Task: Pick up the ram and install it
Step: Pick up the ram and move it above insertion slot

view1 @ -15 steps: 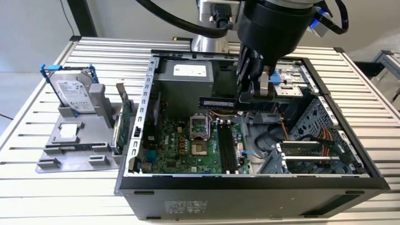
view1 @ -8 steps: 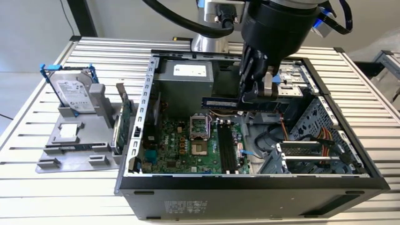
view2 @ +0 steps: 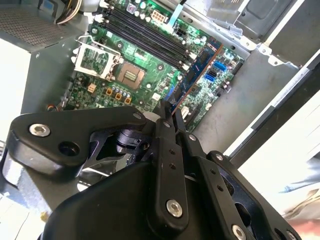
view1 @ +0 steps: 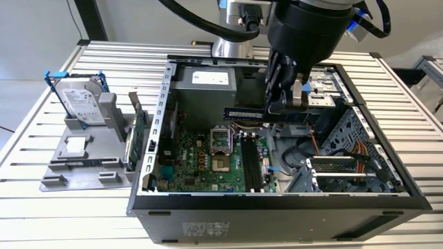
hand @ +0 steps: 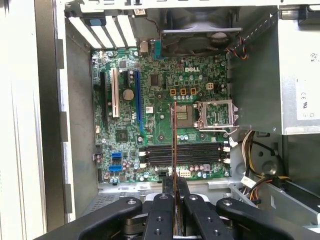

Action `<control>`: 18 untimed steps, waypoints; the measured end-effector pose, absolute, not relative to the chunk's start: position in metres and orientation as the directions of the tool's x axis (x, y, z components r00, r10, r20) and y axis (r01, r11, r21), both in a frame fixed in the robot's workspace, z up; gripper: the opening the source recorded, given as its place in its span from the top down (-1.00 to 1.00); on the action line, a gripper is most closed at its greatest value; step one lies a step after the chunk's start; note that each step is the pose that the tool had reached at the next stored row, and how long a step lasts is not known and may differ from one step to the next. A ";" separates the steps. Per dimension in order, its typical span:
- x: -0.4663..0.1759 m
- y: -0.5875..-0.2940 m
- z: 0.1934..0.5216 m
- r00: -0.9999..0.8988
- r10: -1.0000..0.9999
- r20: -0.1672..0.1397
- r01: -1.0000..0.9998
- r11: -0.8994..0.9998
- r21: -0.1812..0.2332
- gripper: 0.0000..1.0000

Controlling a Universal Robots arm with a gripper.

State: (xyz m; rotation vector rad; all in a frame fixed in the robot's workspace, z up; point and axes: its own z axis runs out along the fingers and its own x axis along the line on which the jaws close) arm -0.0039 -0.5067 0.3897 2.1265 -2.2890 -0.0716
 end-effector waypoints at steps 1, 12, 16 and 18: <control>-0.004 -0.507 0.390 -0.074 -0.997 -0.019 -0.996 0.073 0.045 1.00; 0.009 -0.507 0.389 -0.074 -0.997 -0.019 -0.996 0.073 0.045 1.00; 0.010 -0.507 0.389 -0.074 -0.997 -0.019 -0.996 0.073 0.045 1.00; 0.010 -0.507 0.389 -0.074 -0.997 -0.019 -0.996 0.073 0.045 1.00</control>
